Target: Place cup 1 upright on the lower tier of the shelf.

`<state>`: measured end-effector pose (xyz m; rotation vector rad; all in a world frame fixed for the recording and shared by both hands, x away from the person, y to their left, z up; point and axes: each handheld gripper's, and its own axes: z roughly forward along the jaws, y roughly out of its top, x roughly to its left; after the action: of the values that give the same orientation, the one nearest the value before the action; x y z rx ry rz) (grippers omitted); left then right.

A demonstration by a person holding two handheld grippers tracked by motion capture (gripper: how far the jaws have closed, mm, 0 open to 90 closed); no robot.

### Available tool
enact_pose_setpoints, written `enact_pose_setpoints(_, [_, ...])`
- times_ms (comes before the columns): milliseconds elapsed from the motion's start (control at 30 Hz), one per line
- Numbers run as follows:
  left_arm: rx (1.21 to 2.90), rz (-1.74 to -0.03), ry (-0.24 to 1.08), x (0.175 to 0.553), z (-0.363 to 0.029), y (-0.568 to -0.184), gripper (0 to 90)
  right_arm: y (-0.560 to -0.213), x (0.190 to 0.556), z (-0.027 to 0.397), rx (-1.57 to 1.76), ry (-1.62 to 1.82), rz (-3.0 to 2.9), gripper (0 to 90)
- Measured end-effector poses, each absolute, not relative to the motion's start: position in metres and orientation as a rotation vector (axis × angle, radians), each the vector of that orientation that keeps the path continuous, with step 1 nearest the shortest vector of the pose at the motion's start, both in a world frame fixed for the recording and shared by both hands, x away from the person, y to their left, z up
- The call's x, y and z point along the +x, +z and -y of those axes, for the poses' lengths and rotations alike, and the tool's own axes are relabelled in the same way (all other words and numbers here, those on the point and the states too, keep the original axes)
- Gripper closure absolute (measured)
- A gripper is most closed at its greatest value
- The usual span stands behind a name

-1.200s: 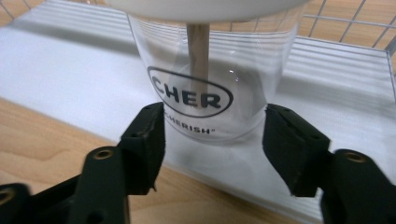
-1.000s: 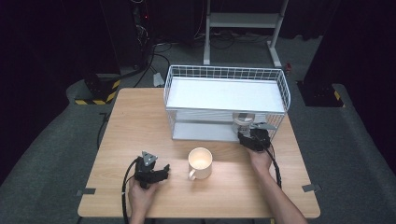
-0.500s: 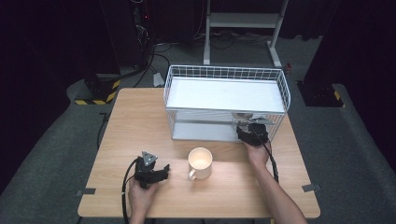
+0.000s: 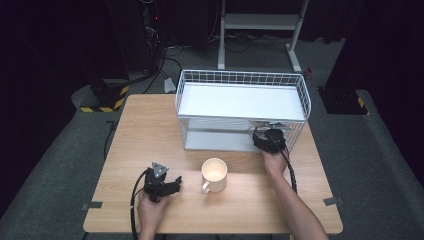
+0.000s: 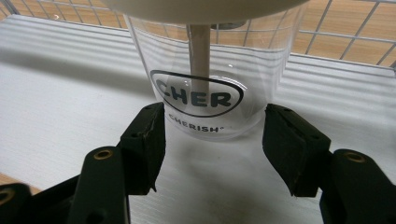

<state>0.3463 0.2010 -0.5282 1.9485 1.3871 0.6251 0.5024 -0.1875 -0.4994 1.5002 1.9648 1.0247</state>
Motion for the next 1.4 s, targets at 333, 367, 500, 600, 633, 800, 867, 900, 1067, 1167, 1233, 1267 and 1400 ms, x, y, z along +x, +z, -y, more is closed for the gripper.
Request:
enact_pose_setpoints(333, [1.949, -1.387, 0.625, 0.346, -0.201, -0.528, 21.7, -0.495, 0.498, 0.192, 1.412, 1.057, -2.000, 35.2])
enact_pose_setpoints(367, [1.949, -1.387, 0.625, 0.346, -0.201, -0.528, 21.7, -0.493, 0.496, 0.192, 1.397, 1.060, -2.005, 34.7])
enact_pose_setpoints(500, [1.949, -1.387, 0.625, 0.346, -0.201, -0.528, 21.7, -0.489, 0.491, 0.196, 1.368, 1.055, -2.004, 32.8])
enact_pose_setpoints(600, [1.949, -1.387, 0.625, 0.346, -0.201, -0.528, 21.7, -0.488, 0.485, 0.202, 1.393, 1.085, -2.004, 31.3])
enact_pose_setpoints(633, [1.949, -1.387, 0.625, 0.346, -0.201, -0.528, 21.7, -0.488, 0.484, 0.203, 1.391, 1.085, -2.008, 31.0])
enact_pose_setpoints(800, [1.949, -1.387, 0.624, 0.346, -0.201, -0.528, 21.7, -0.488, 0.478, 0.211, 1.399, 1.111, -2.005, 30.1])
enact_pose_setpoints(867, [1.949, -1.387, 0.625, 0.346, -0.201, -0.528, 21.7, -0.488, 0.476, 0.213, 1.398, 1.117, -2.005, 29.9])
enact_pose_setpoints(900, [1.949, -1.387, 0.624, 0.346, -0.201, -0.528, 21.7, -0.487, 0.474, 0.214, 1.400, 1.117, -2.005, 29.8])
enact_pose_setpoints(1067, [1.949, -1.387, 0.625, 0.346, -0.201, -0.528, 21.7, -0.487, 0.469, 0.219, 1.389, 1.135, -2.005, 29.5])
enact_pose_setpoints(1167, [1.948, -1.388, 0.624, 0.346, -0.201, -0.528, 21.7, -0.487, 0.467, 0.221, 1.379, 1.141, -2.017, 29.1])
enact_pose_setpoints(1233, [1.948, -1.388, 0.624, 0.346, -0.201, -0.528, 21.7, -0.487, 0.464, 0.223, 1.366, 1.143, -2.018, 29.1])
enact_pose_setpoints(1267, [1.948, -1.387, 0.625, 0.346, -0.201, -0.528, 21.7, -0.487, 0.463, 0.224, 1.359, 1.146, -2.018, 29.1])
enact_pose_setpoints(1400, [1.948, -1.387, 0.625, 0.346, -0.201, -0.528, 21.7, -0.485, 0.458, 0.228, 1.359, 1.159, -2.011, 29.1])
